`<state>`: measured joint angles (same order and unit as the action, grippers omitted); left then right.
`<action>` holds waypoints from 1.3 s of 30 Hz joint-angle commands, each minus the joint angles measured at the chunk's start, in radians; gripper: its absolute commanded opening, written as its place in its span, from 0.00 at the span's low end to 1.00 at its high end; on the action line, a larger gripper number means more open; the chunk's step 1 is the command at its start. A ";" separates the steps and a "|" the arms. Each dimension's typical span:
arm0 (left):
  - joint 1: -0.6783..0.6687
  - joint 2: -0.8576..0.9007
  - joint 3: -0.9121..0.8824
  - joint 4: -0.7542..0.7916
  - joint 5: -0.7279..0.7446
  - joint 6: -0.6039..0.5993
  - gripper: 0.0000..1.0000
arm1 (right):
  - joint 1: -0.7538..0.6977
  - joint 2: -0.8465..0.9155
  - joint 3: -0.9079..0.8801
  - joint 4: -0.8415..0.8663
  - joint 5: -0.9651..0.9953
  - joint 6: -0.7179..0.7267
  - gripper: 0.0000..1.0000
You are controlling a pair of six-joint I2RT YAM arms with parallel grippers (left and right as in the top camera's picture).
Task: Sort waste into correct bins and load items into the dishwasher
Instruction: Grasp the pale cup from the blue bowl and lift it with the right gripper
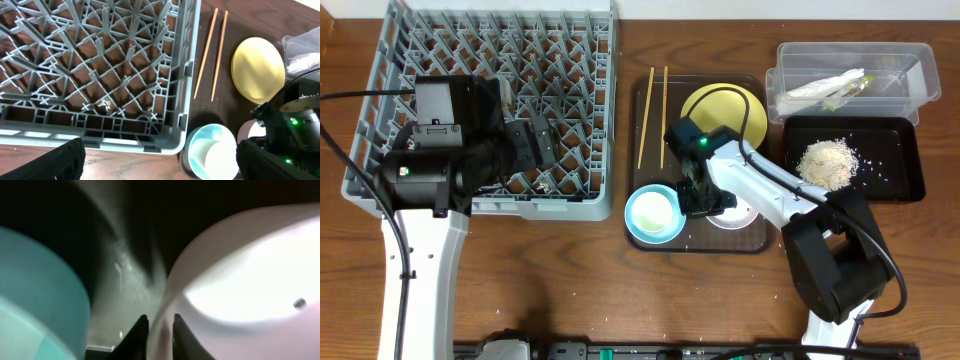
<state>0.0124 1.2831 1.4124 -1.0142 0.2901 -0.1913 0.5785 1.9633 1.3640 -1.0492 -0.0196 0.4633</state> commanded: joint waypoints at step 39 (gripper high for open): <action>0.004 -0.183 -0.002 -0.319 -0.074 -0.169 0.98 | 0.056 -0.195 0.276 -0.098 -0.145 -0.033 0.42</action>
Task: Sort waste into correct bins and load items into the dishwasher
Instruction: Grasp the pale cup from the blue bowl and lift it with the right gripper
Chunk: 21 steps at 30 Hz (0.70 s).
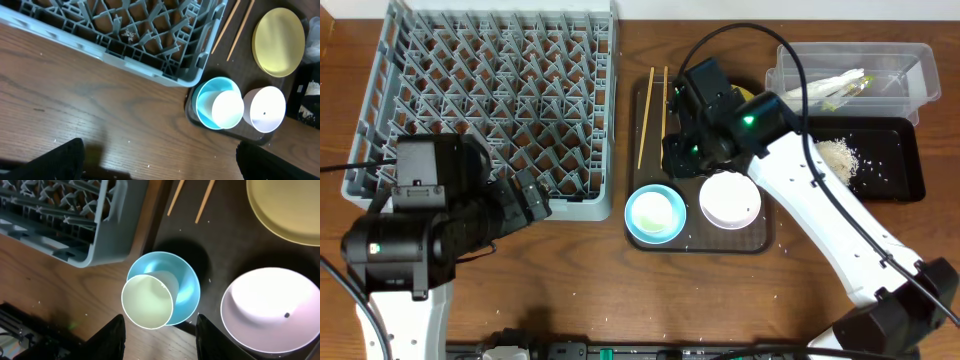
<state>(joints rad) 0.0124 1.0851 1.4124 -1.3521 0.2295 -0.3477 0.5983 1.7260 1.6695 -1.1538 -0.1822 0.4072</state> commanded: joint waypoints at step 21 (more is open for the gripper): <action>0.004 0.206 -0.002 0.039 -0.043 0.002 0.99 | 0.134 0.185 -0.247 0.205 0.201 0.132 0.06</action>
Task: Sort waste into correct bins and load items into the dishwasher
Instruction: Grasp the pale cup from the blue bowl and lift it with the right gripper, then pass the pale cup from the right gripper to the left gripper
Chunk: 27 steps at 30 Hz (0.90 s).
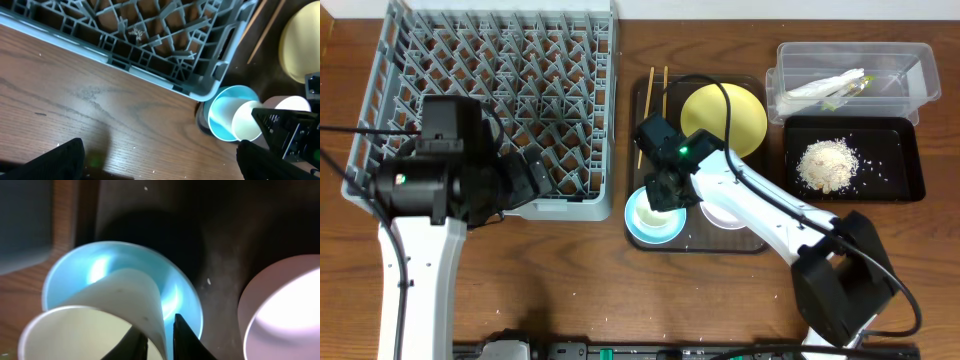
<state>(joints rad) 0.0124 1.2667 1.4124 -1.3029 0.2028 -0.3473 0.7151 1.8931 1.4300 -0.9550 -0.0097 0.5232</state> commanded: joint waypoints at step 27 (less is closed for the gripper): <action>0.004 0.150 -0.003 0.068 0.888 0.270 0.98 | -0.435 -0.204 -0.030 0.172 -1.209 -0.390 0.01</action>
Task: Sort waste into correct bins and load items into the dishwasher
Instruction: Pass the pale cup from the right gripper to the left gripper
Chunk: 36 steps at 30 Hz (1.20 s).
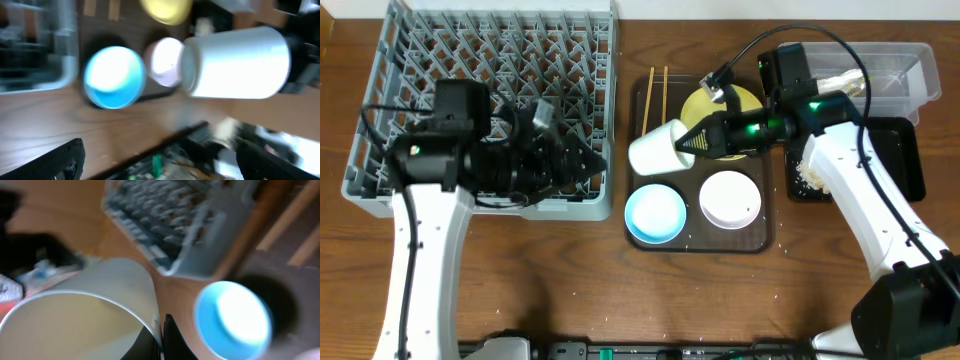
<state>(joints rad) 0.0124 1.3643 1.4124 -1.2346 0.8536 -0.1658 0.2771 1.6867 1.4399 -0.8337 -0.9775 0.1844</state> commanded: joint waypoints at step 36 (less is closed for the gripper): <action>0.004 0.159 -0.004 0.014 0.583 0.147 0.98 | 0.177 0.002 -0.055 0.537 -0.128 0.330 0.01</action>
<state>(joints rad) 0.0124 1.5215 1.4124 -1.2221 1.3933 -0.0437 0.4221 1.6886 1.3842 -0.3035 -1.1580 0.4911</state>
